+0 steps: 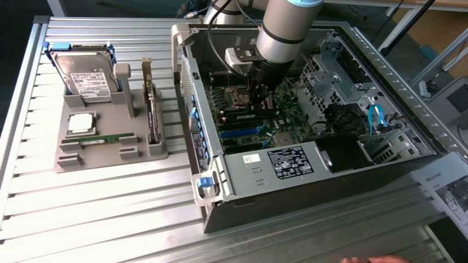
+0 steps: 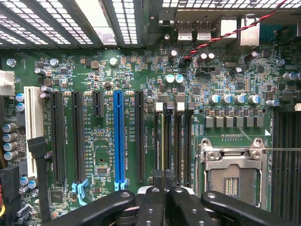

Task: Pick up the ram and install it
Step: 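Press down the ram until it locks into place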

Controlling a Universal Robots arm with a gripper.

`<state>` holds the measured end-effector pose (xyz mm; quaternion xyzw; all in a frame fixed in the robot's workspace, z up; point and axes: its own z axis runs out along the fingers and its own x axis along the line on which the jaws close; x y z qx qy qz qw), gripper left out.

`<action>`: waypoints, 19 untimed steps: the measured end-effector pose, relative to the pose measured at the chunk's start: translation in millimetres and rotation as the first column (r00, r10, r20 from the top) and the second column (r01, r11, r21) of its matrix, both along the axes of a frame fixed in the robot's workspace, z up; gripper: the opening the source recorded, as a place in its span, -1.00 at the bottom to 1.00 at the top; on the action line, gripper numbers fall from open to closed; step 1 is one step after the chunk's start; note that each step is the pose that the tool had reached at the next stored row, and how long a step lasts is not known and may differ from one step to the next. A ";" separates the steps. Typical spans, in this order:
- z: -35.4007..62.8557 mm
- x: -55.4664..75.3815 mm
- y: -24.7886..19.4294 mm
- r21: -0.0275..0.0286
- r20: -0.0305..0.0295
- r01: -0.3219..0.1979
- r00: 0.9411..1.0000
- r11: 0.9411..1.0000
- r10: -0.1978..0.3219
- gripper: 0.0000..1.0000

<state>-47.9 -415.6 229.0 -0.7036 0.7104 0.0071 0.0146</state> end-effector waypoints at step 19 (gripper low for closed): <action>-0.4 0.0 -0.1 0.000 0.000 0.000 1.000 1.000 0.000 -0.80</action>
